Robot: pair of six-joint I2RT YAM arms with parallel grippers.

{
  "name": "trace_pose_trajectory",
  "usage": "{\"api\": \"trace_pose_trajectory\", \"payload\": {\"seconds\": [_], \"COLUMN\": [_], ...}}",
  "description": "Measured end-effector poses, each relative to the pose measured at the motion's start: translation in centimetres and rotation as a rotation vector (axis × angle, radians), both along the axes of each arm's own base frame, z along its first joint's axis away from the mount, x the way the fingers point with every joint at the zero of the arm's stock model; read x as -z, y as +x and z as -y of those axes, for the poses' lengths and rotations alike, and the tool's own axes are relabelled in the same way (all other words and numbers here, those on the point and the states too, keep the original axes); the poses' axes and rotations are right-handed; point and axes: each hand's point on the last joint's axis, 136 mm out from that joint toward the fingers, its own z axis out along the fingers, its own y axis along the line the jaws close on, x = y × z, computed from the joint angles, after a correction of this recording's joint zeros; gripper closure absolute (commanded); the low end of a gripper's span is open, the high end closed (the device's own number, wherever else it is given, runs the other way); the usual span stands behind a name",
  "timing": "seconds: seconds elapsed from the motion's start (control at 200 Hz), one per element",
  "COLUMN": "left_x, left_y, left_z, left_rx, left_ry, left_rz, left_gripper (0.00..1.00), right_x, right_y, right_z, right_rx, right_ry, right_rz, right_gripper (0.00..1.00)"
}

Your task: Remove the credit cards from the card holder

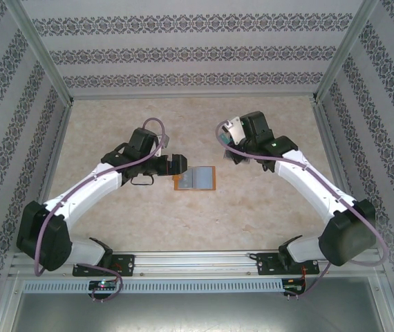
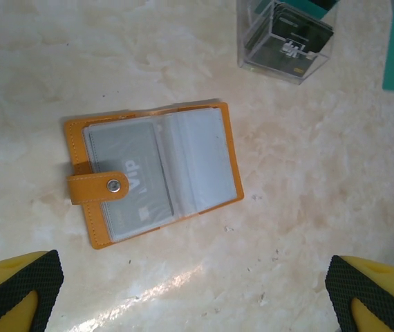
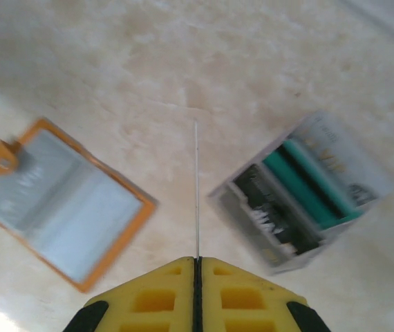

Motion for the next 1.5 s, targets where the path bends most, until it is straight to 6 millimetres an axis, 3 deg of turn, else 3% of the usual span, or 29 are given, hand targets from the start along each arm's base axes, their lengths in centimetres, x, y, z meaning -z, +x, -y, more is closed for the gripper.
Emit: {"api": "trace_pose_trajectory", "payload": {"seconds": [0.095,0.275,0.45,0.615,0.879,1.499], "left_x": [-0.9,-1.1,-0.8,-1.8,-1.1,-0.4], "left_y": [-0.2,-0.3,0.0,1.1,2.2,3.0], "left_z": [-0.1,-0.3,-0.7,-0.7,-1.3,-2.7], "left_rx": [0.01,0.017,0.008,0.005,-0.015,-0.048], "left_ry": [-0.004,0.009,0.04,0.054,0.074,0.083], "left_rz": [0.028,0.045,0.041,0.071,0.055,0.037], "left_gripper": [0.0,0.0,0.0,0.0,0.0,0.0], "right_x": [0.3,2.8,4.2,5.7,9.2,10.2], "right_y": [1.3,3.3,6.0,8.1,8.5,9.1], "right_z": [0.9,2.2,3.4,4.2,4.5,6.3], "right_rx": [-0.042,-0.146,-0.203,-0.241,-0.295,-0.259], "right_ry": [-0.144,-0.368,-0.487,-0.546,-0.591,-0.603], "right_rz": [0.047,0.054,0.045,0.029,-0.039,-0.067], "right_gripper": [1.0,1.0,1.0,1.0,1.0,1.0]}}
